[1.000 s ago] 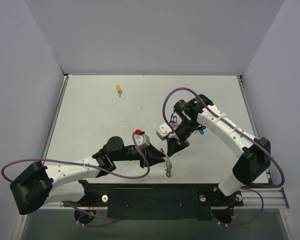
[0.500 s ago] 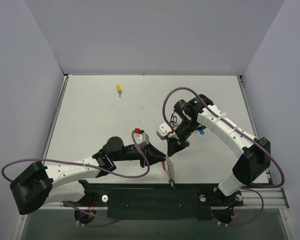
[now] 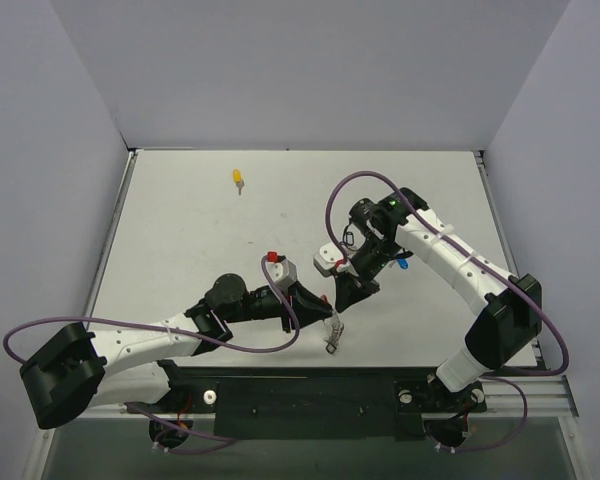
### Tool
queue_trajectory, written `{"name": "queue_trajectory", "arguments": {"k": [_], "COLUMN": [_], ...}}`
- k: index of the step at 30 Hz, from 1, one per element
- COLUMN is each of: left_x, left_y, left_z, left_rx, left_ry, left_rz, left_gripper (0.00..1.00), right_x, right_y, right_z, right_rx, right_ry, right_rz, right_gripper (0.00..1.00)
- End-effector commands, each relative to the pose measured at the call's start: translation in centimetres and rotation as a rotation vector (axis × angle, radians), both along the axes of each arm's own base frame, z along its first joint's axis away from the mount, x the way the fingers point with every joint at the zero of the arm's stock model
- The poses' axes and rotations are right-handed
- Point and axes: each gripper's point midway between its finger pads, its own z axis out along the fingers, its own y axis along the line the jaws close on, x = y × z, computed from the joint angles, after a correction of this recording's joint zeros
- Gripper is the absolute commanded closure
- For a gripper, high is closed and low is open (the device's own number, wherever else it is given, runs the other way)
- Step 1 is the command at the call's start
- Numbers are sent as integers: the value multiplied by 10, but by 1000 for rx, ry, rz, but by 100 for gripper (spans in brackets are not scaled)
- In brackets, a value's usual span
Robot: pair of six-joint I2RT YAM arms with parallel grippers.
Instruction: Put the keys on the keyring
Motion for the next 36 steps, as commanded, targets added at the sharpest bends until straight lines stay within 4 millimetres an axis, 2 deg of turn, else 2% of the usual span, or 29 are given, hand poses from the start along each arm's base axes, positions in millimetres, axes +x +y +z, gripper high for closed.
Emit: {"name": "queue_trajectory", "arguments": {"k": [1,10,22,36], "left_x": [6,11,13,18], "left_y": [-4,-4,0,-8], "left_z": [24,18,27,30], "left_rx": [-72,-38,-55,-37], "left_ry": [-15,-9,-12,12], "left_rz": [36,77,99,101], "left_gripper": [71,71,70,71], "right_x": [-18,-10,-1,5], "right_y": [-4,-2,1,3], "right_z": [10,9,5,2], "right_rx": [-11,-32,-60,-75], "right_ry": [133,145,141,135], "right_rz": [-27,-87,-140,-173], "right_gripper": [100,100,100,100]}}
